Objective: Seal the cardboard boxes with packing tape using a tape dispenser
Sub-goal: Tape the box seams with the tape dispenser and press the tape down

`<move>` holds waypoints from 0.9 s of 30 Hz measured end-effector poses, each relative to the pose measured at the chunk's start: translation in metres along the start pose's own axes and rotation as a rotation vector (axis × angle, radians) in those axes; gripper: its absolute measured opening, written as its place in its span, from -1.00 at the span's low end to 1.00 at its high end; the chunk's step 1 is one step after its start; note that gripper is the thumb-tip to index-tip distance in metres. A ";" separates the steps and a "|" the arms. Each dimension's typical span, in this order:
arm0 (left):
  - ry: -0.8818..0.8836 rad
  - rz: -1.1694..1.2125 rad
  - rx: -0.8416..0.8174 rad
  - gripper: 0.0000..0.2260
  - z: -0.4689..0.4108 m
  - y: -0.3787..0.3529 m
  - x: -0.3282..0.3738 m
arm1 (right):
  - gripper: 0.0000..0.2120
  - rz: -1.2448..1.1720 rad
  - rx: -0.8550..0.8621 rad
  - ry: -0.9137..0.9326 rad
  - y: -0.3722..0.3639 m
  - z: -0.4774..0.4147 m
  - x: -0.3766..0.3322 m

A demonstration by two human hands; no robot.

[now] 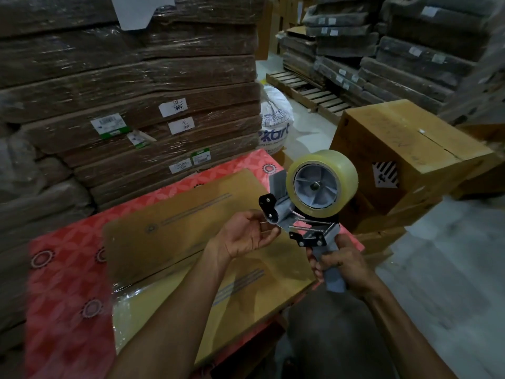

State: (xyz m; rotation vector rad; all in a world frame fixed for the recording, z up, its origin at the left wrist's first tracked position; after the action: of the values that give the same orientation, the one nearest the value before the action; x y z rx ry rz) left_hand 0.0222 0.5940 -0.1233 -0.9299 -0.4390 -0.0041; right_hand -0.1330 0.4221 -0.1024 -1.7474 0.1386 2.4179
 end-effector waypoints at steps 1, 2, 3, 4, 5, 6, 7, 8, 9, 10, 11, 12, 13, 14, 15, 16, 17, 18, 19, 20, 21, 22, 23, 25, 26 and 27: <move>0.011 0.005 -0.014 -0.63 -0.002 0.000 0.002 | -0.77 0.006 0.017 -0.007 0.001 -0.001 0.002; 0.018 0.000 0.003 -0.56 -0.005 0.000 0.004 | -0.75 0.021 0.030 -0.011 0.001 -0.003 0.003; 0.017 -0.021 0.042 -0.57 -0.009 0.001 0.006 | -0.73 0.036 0.039 -0.010 0.002 -0.005 0.005; 0.010 -0.056 0.097 -0.68 -0.013 0.002 0.008 | -0.72 0.047 0.048 -0.007 0.003 -0.008 0.005; 0.006 -0.089 0.138 -0.83 -0.016 0.001 0.010 | -0.72 0.056 0.061 -0.005 0.004 -0.012 0.006; 0.003 -0.125 0.181 -0.91 -0.019 0.001 0.013 | -0.72 0.067 0.067 0.004 0.005 -0.015 0.005; -0.008 -0.165 0.222 -0.93 -0.020 -0.001 0.016 | -0.69 0.080 0.069 0.014 0.008 -0.019 0.005; -0.028 -0.223 0.266 -0.87 -0.022 -0.002 0.019 | -0.64 0.093 0.071 0.024 0.011 -0.024 0.005; -0.054 -0.296 0.307 -0.82 -0.025 -0.003 0.023 | -0.59 0.101 0.077 0.034 0.013 -0.028 0.004; -0.086 -0.378 0.344 -0.78 -0.028 -0.005 0.027 | -0.57 0.114 0.083 0.049 0.015 -0.033 0.002; -0.127 -0.454 0.370 -0.76 -0.030 -0.007 0.033 | -0.56 0.133 0.084 0.071 0.016 -0.039 0.001; -0.172 -0.530 0.390 -0.74 -0.033 -0.008 0.040 | -0.59 0.161 0.079 0.094 0.017 -0.045 -0.001; -0.217 -0.600 0.413 -0.73 -0.037 -0.009 0.050 | -0.66 0.182 0.068 0.110 0.016 -0.052 -0.003; -0.252 -0.675 0.432 -0.73 -0.042 -0.010 0.060 | -0.77 0.194 0.055 0.124 0.015 -0.058 -0.004; -0.278 -0.750 0.451 -0.75 -0.048 -0.011 0.072 | -0.86 0.199 0.046 0.131 0.014 -0.064 -0.005; -0.291 -0.819 0.479 -0.78 -0.055 -0.012 0.082 | -0.89 0.200 0.050 0.129 0.011 -0.068 -0.007; -0.293 -0.872 0.520 -0.83 -0.063 -0.013 0.092 | -0.88 0.206 0.060 0.119 0.008 -0.072 -0.008; -0.290 -0.912 0.565 -0.86 -0.071 -0.014 0.100 | -0.84 0.215 0.071 0.107 0.006 -0.076 -0.007; -0.288 -0.946 0.596 -0.87 -0.078 -0.014 0.108 | -0.78 0.219 0.083 0.097 0.003 -0.079 -0.006; -0.291 -0.984 0.612 -0.86 -0.084 -0.015 0.115 | -0.72 0.217 0.092 0.089 0.001 -0.082 -0.005; -0.302 -1.028 0.625 -0.85 -0.089 -0.014 0.124 | -0.67 0.213 0.099 0.084 0.001 -0.085 -0.004; -0.319 -1.074 0.645 -0.84 -0.092 -0.014 0.134 | -0.65 0.214 0.109 0.078 0.002 -0.087 -0.003; -0.349 -1.102 0.676 -0.84 -0.093 -0.011 0.145 | -0.64 0.218 0.115 0.071 0.003 -0.089 -0.002; -0.424 -1.133 0.689 -0.87 -0.093 -0.005 0.167 | -0.69 0.237 0.135 0.041 0.006 -0.090 0.003; -0.449 -1.176 0.662 -0.88 -0.095 -0.003 0.176 | -0.72 0.249 0.151 0.023 0.008 -0.090 0.007; -0.459 -1.242 0.631 -0.88 -0.098 -0.003 0.183 | -0.74 0.273 0.167 0.010 0.009 -0.091 0.010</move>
State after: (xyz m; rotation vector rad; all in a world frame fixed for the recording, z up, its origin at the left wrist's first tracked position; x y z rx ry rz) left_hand 0.2242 0.5498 -0.1038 0.0860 -1.3011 -0.7517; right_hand -0.0522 0.3991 -0.1405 -1.7651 0.5991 2.4909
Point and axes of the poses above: each hand's wrist, its own z-axis away from the middle knuckle, its own y-axis out of the back of the hand, x = y × z, the point moved 1 cm from there along -z, towards the middle knuckle, and after that the axes turned 3 degrees about z, right-handed, at the moved point
